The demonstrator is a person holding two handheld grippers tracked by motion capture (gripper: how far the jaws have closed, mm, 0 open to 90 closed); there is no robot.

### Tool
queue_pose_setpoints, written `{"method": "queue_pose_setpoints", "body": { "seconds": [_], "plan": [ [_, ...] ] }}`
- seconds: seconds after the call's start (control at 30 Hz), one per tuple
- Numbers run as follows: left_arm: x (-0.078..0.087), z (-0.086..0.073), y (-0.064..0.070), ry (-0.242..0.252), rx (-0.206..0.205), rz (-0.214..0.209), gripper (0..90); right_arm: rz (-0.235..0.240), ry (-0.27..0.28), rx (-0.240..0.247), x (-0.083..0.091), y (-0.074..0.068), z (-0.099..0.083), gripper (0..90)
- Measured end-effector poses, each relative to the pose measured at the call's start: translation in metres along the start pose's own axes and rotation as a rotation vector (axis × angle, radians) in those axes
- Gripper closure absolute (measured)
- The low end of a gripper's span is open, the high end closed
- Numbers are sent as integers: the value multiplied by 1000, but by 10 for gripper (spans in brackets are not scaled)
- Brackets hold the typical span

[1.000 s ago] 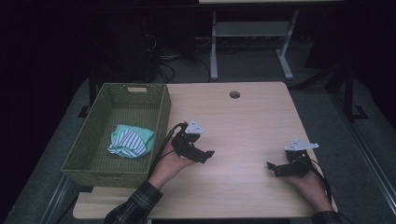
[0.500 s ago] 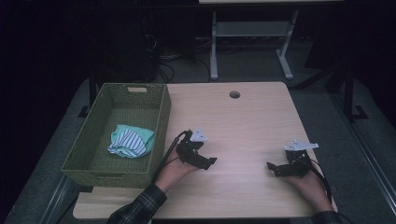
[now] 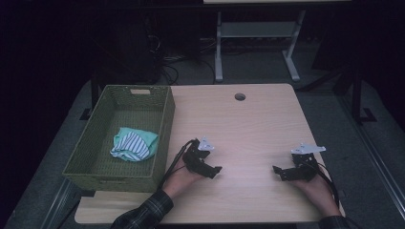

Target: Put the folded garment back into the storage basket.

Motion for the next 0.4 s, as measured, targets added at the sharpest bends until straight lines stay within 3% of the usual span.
{"method": "queue_pose_setpoints", "body": {
  "seconds": [0.13, 0.4],
  "plan": [
    [-3, -5, 0, -27, -12, 6, 132, 1, 0, 0, 0, 0, 0, 31],
    [-5, -8, 1, -31, -18, 18, 130, 2, 0, 1, 0, 0, 0, 31]
  ]
}}
Point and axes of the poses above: each handheld gripper's, and its own axes: x roughly backward along the jaws, z roughly out of its top, y roughly to its right, the point moved 8 cm from there along -x, roughly forward along the jaws, and after that the axes turned 8 degrees about z, right-handed, at the moved point
